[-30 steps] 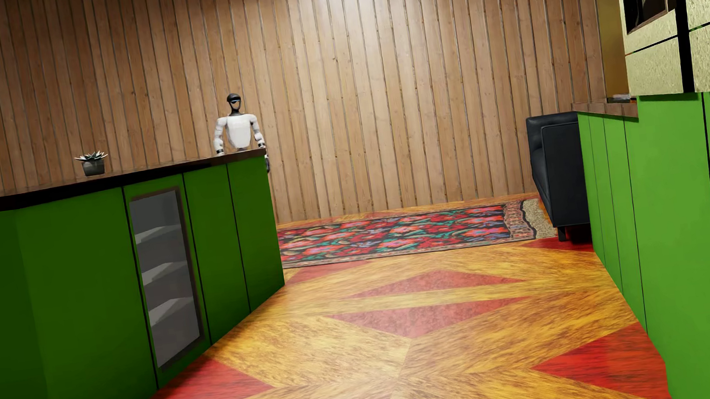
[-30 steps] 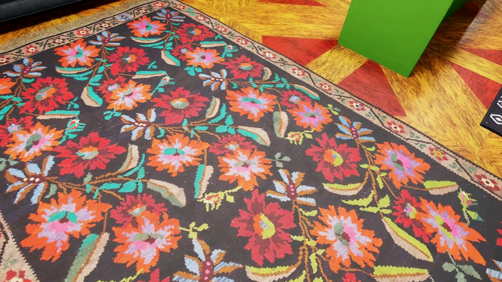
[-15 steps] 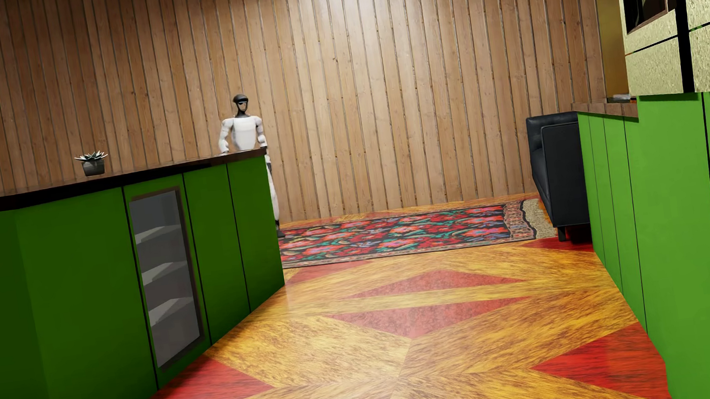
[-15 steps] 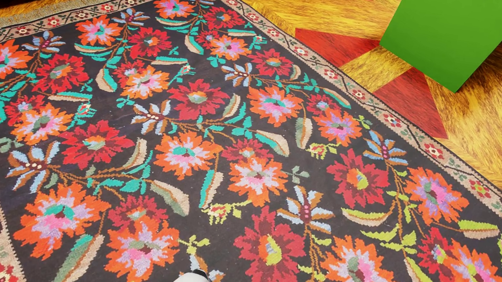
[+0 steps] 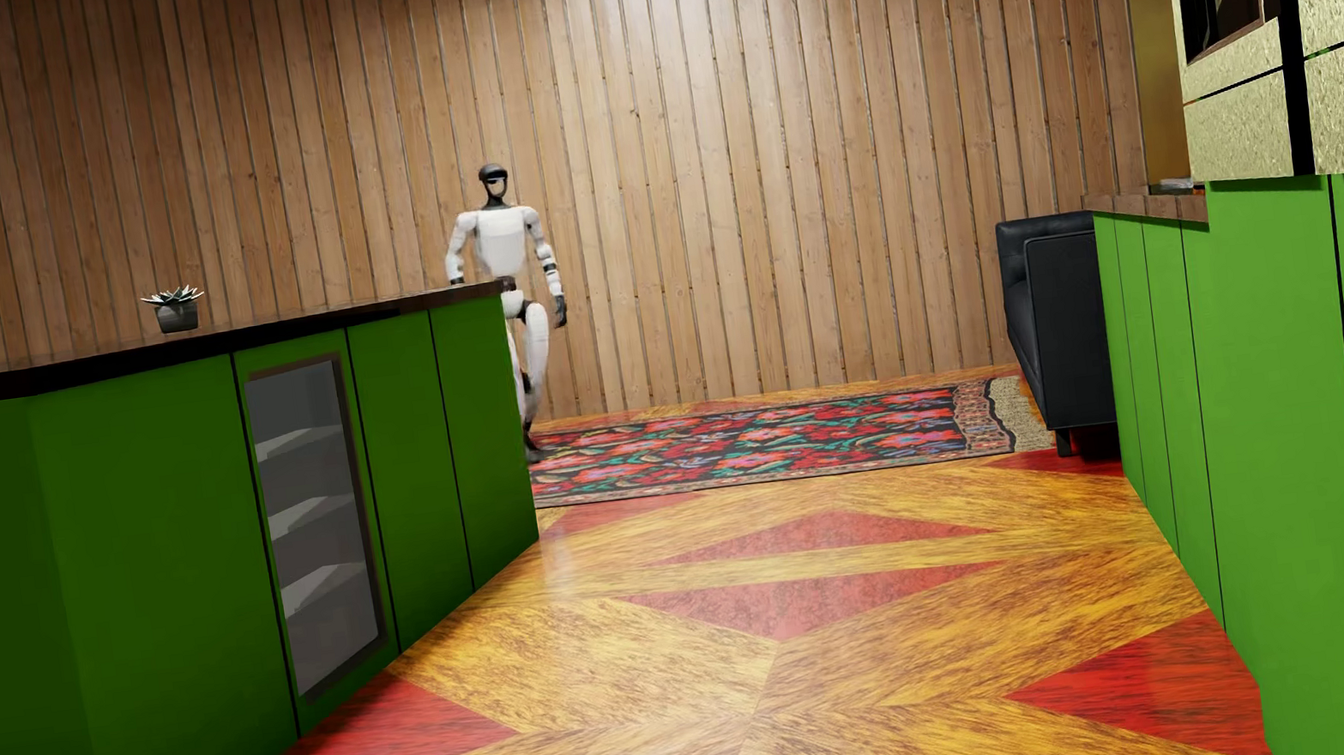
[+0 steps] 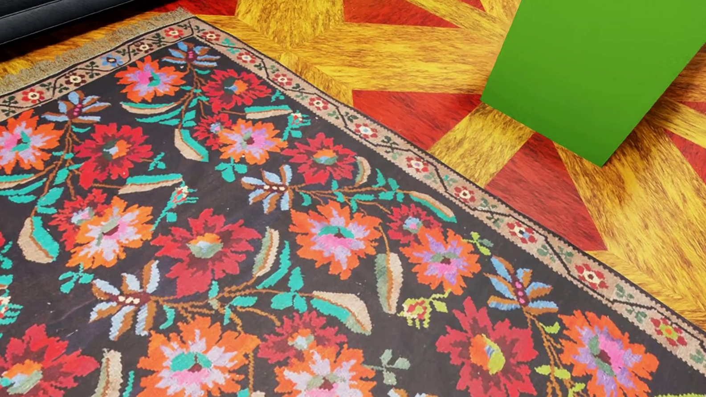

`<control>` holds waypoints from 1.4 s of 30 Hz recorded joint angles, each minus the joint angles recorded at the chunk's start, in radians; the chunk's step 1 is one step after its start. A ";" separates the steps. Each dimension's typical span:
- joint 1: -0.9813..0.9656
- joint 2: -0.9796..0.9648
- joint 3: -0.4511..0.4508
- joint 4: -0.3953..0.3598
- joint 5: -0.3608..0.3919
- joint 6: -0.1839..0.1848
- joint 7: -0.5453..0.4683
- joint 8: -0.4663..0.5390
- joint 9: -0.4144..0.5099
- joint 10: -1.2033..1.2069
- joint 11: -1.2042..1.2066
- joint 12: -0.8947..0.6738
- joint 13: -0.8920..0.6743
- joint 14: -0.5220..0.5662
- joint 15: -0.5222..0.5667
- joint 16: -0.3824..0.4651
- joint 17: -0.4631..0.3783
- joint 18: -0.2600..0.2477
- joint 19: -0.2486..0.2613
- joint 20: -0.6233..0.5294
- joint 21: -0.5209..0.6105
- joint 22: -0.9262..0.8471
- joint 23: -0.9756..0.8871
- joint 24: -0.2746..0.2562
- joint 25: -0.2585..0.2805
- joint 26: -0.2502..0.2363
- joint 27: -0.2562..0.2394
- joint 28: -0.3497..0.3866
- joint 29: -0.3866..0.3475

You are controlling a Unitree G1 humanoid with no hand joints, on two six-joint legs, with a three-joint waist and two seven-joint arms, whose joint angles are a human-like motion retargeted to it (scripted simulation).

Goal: Walk around plant

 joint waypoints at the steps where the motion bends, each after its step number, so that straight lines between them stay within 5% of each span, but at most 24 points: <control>1: 0.047 -0.025 -0.017 0.003 -0.005 -0.002 0.000 0.000 -0.013 -0.008 -0.084 -0.021 0.011 -0.018 -0.204 0.011 -0.003 0.000 0.000 0.004 0.011 -0.017 -0.005 0.000 0.000 0.000 0.000 0.000 0.000; 2: 0.079 -0.048 -0.036 0.011 -0.006 0.003 0.000 0.000 -0.021 0.001 -0.084 -0.038 0.017 -0.030 -0.306 0.014 0.000 0.000 0.000 0.015 0.018 -0.016 0.012 0.000 0.000 0.000 0.000 0.000 0.000; 3: 0.107 -0.065 -0.068 0.015 -0.007 0.008 0.000 0.000 -0.016 0.020 -0.071 -0.043 0.020 -0.020 -0.206 0.010 -0.005 0.000 0.000 0.035 0.031 -0.009 0.012 0.000 0.000 0.000 0.000 0.000 0.000; 4: 0.123 -0.103 -0.078 0.032 0.005 0.022 0.000 0.000 -0.023 0.060 -0.005 -0.036 0.024 0.037 0.023 0.002 -0.005 0.000 0.000 0.053 0.033 0.003 0.019 0.000 0.000 0.000 0.000 0.000 0.000; 5: 0.108 -0.125 -0.079 0.058 0.026 0.048 0.000 0.000 -0.030 0.136 0.070 -0.022 0.021 0.155 0.188 -0.014 -0.002 0.000 0.000 0.066 0.043 0.023 0.033 0.000 0.000 0.000 0.000 0.000 0.000; 6: 0.075 -0.093 -0.054 0.086 0.058 0.066 0.000 0.000 -0.025 0.287 0.130 -0.003 0.013 0.329 0.219 -0.029 -0.001 0.000 0.000 0.056 0.053 0.051 0.052 0.000 0.000 0.000 0.000 0.000 0.000; 7: -0.025 -0.049 -0.020 0.101 0.088 0.068 0.000 0.000 -0.033 0.486 0.153 0.015 -0.001 0.466 0.201 -0.032 0.002 0.000 0.000 0.038 0.056 0.078 0.062 0.000 0.000 0.000 0.000 0.000 0.000; 8: -0.143 0.016 0.017 0.123 0.118 0.074 0.000 0.000 -0.032 0.691 0.145 0.024 -0.010 0.440 0.157 -0.028 0.001 0.000 0.000 0.004 0.035 0.087 0.043 0.000 0.000 0.000 0.000 0.000 0.000; 10: -0.320 0.231 0.124 0.118 0.122 0.048 0.000 0.000 0.002 0.872 0.061 0.044 -0.065 0.199 0.011 -0.030 0.005 0.000 0.000 -0.022 0.007 0.094 0.038 0.000 0.000 0.000 0.000 0.000 0.000; 13: -0.522 0.509 0.294 0.102 0.087 -0.001 0.000 0.000 0.005 0.599 -0.065 0.105 -0.144 0.117 -0.232 -0.015 -0.034 0.000 0.000 -0.029 -0.010 0.078 -0.067 0.000 0.000 0.000 0.000 0.000 0.000; 15: -0.599 0.652 0.346 0.103 0.061 -0.016 0.000 0.000 -0.010 0.258 -0.125 0.125 -0.205 0.204 -0.388 -0.017 -0.042 0.000 0.000 -0.004 -0.081 0.102 -0.093 0.000 0.000 0.000 0.000 0.000 0.000; 17: -0.637 0.723 0.378 0.110 0.049 -0.023 0.000 0.000 -0.046 0.010 -0.123 0.133 -0.251 0.279 -0.432 -0.018 -0.055 0.000 0.000 -0.013 -0.120 0.132 -0.118 0.000 0.000 0.000 0.000 0.000 0.000; 19: -0.662 0.791 0.410 0.087 0.012 -0.039 0.000 0.000 -0.045 0.088 -0.059 0.138 -0.243 0.234 -0.340 -0.021 -0.057 0.000 0.000 -0.016 -0.141 0.165 -0.145 0.000 0.000 0.000 0.000 0.000 0.000; 22: -0.613 0.678 0.410 0.009 -0.071 -0.083 0.000 0.000 -0.062 0.298 0.402 0.146 -0.157 0.238 0.033 -0.032 0.006 0.000 0.000 -0.013 -0.177 0.243 -0.082 0.000 0.000 0.000 0.000 0.000 0.000; 24: -0.454 0.441 0.337 -0.024 -0.086 -0.088 0.000 0.000 -0.033 0.256 0.808 0.125 -0.139 0.164 0.037 -0.034 0.020 0.000 0.000 -0.021 -0.100 0.234 -0.047 0.000 0.000 0.000 0.000 0.000 0.000; 26: -0.296 0.248 0.210 -0.009 -0.053 -0.053 0.000 0.000 -0.015 0.163 0.737 0.093 -0.114 0.150 0.096 -0.023 0.031 0.000 0.000 -0.030 -0.029 0.185 0.001 0.000 0.000 0.000 0.000 0.000 0.000; 28: -0.144 0.126 0.124 0.001 -0.035 -0.030 0.000 0.000 -0.006 0.067 0.331 0.053 -0.065 0.129 0.259 -0.007 0.025 0.000 0.000 -0.019 -0.022 0.108 0.041 0.000 0.000 0.000 0.000 0.000 0.000; 29: -0.083 0.094 0.097 0.002 -0.032 -0.024 0.000 0.000 -0.011 0.037 0.126 0.041 -0.046 0.115 0.219 0.004 0.017 0.000 0.000 0.004 -0.014 0.051 0.049 0.000 0.000 0.000 0.000 0.000 0.000; 31: 0.002 0.055 0.061 0.017 -0.020 -0.012 0.000 0.000 -0.027 0.034 -0.056 0.023 -0.014 0.077 -0.170 0.024 0.003 0.000 0.000 0.061 0.019 -0.020 0.066 0.000 0.000 0.000 0.000 0.000 0.000; 33: 0.053 0.026 0.042 0.026 0.005 0.004 0.000 0.000 -0.036 0.107 -0.006 0.043 0.021 0.123 -0.016 0.025 -0.016 0.000 0.000 0.113 0.049 -0.032 0.054 0.000 0.000 0.000 0.000 0.000 0.000; 35: -0.047 0.061 0.073 0.088 0.078 0.042 0.000 0.000 -0.052 0.433 0.084 0.079 0.043 0.358 0.135 0.008 -0.014 0.000 0.000 0.132 0.050 0.017 0.070 0.000 0.000 0.000 0.000 0.000 0.000; 36: -0.151 0.116 0.109 0.101 0.103 0.048 0.000 0.000 -0.047 0.651 0.112 0.089 0.037 0.380 0.107 0.004 -0.015 0.000 0.000 0.114 0.057 0.055 0.080 0.000 0.000 0.000 0.000 0.000 0.000; 38: -0.345 0.308 0.173 0.110 0.116 0.061 0.000 0.000 -0.008 0.804 0.050 0.088 0.006 0.175 -0.029 -0.006 -0.022 0.000 0.000 0.058 0.049 0.103 0.062 0.000 0.000 0.000 0.000 0.000 0.000; 42: -0.555 0.602 0.349 0.088 0.077 -0.001 0.000 0.000 -0.013 0.204 -0.075 0.160 -0.093 0.174 -0.303 0.008 -0.042 0.000 0.000 0.033 -0.026 0.119 -0.003 0.000 0.000 0.000 0.000 0.000 0.000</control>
